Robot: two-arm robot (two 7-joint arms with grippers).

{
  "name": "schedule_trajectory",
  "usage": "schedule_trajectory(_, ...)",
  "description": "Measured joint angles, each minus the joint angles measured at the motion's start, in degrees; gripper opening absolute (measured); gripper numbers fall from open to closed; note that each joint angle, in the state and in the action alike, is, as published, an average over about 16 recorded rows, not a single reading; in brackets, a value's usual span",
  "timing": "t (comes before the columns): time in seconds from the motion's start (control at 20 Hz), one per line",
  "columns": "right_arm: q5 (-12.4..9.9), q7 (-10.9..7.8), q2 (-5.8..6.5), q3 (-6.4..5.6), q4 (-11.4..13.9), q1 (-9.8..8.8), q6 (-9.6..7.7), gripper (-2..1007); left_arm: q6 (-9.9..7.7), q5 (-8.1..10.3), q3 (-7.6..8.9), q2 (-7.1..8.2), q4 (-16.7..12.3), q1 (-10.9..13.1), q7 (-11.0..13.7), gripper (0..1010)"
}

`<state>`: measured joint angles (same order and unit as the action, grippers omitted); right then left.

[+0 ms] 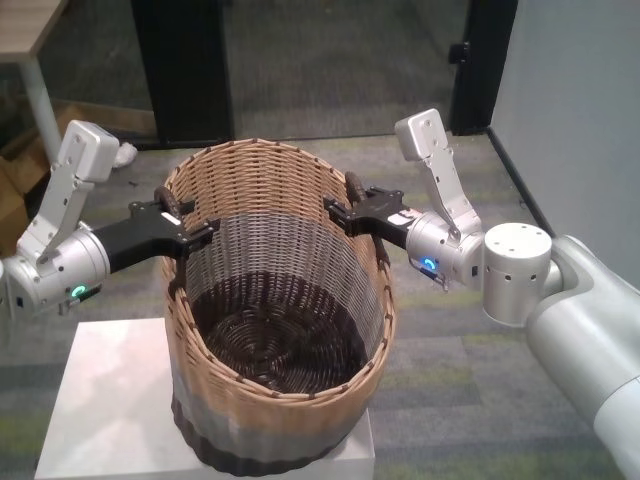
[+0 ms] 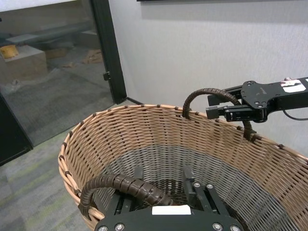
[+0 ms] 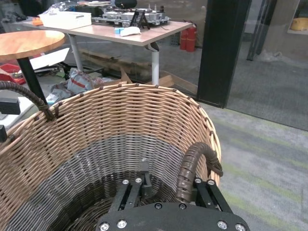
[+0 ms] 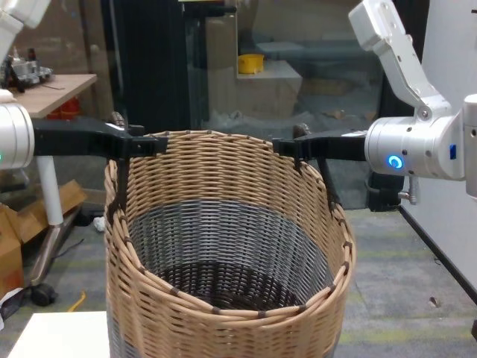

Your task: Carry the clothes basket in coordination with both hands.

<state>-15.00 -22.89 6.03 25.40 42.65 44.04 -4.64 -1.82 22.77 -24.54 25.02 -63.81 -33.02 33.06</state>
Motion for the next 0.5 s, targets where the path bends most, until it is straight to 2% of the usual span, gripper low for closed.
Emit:
schedule_trajectory(0.25,-0.01,-0.05,0.03,-0.02,0.09,-0.03,-0.04,585,-0.56,-0.01,0.05,0.13,-0.74,0.32,-0.35,685)
schedule_trajectory(0.5,-0.06,-0.33,0.43,-0.36,1.33,-0.57,-0.56,773,-2.27,-0.25,0.19,0.72,-3.5,1.43,-1.48,855)
